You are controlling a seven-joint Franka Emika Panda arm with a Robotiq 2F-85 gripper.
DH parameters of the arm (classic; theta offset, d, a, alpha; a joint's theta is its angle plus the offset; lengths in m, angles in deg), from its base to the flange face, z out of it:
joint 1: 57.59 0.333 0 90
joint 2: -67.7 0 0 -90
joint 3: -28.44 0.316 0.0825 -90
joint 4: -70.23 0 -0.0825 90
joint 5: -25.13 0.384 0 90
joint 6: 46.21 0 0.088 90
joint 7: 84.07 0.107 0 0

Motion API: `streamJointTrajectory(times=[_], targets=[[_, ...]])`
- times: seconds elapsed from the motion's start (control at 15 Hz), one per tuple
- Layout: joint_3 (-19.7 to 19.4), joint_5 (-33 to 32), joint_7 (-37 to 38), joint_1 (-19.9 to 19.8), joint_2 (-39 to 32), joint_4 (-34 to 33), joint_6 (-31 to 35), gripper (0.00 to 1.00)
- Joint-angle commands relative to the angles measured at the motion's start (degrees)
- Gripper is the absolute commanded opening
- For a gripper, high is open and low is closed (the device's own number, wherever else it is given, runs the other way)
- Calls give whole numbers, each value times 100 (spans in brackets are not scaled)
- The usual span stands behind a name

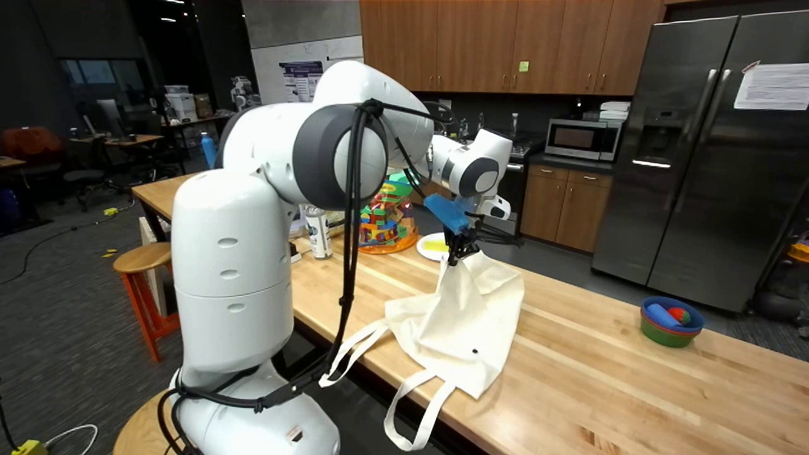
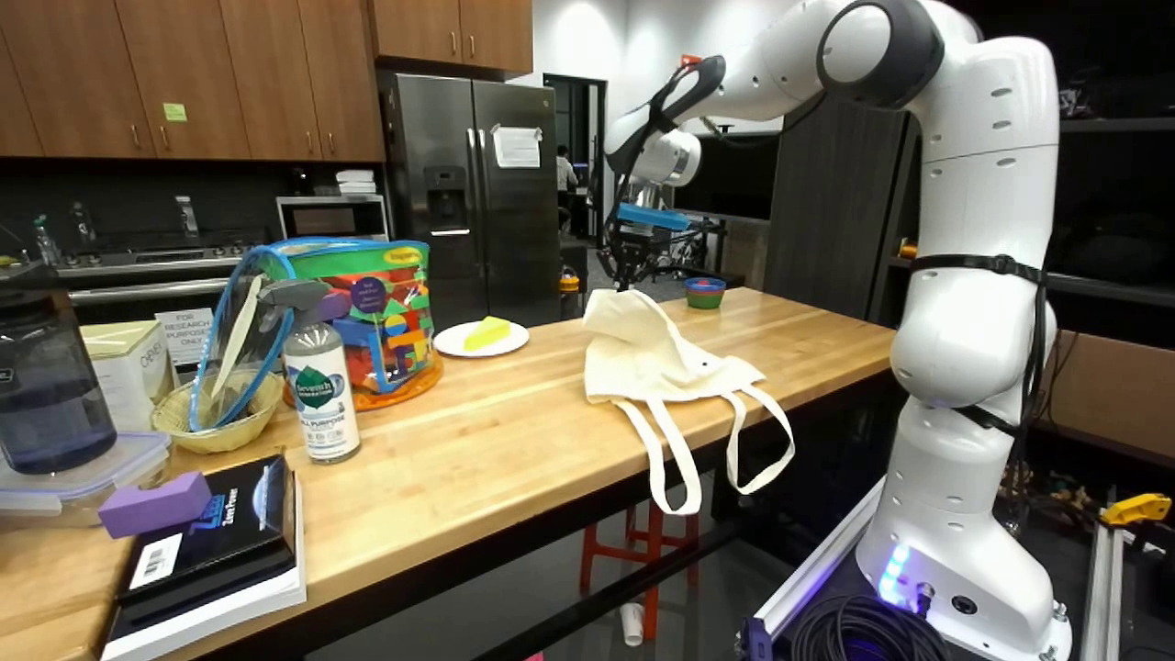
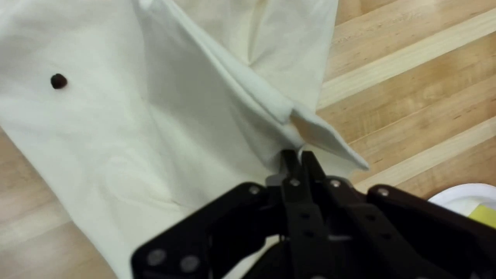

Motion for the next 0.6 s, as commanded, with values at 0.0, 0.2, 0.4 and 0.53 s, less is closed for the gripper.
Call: streamJointTrajectory(times=[0.0,0.2,0.4,0.53], targets=[[94,18,160,102,-713,-1193,-552,1],[183,-20,272,204,-1186,-2032,-898,1],[286,-68,298,342,-1546,-2719,-1174,1],[371,-105,259,456,-1713,-3089,-1356,1]])
